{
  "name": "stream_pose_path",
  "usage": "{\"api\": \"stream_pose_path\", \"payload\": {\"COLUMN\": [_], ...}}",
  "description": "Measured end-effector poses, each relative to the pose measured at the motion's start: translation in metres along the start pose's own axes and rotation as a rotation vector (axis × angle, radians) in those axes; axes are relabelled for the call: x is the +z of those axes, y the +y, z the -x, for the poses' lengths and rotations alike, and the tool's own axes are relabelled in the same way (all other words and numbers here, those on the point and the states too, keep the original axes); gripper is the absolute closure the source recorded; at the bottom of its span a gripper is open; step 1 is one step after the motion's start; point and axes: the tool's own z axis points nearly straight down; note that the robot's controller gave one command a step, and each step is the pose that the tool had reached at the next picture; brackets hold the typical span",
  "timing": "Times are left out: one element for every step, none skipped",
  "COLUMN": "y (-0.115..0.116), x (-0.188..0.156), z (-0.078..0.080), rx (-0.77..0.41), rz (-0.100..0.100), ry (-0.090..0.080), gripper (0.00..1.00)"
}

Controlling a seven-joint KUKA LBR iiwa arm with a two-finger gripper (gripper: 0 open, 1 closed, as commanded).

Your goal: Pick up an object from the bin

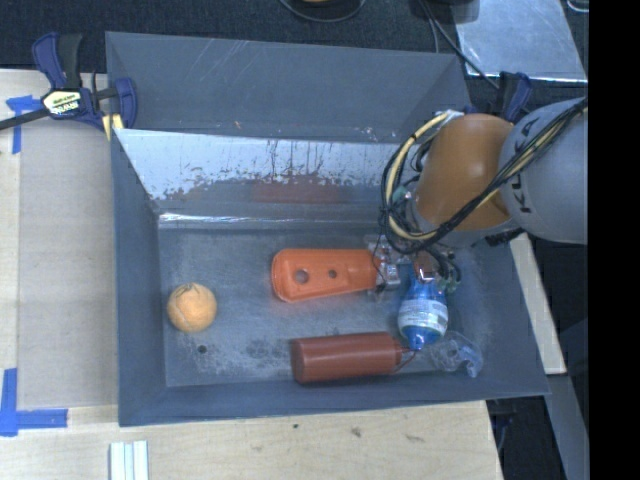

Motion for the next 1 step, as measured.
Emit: {"api": "stream_pose_path", "payload": {"y": [0.0568], "x": [-0.2368], "z": [-0.0015], "rx": [0.035], "rz": [0.001], "ry": [-0.003], "gripper": [1.0]}}
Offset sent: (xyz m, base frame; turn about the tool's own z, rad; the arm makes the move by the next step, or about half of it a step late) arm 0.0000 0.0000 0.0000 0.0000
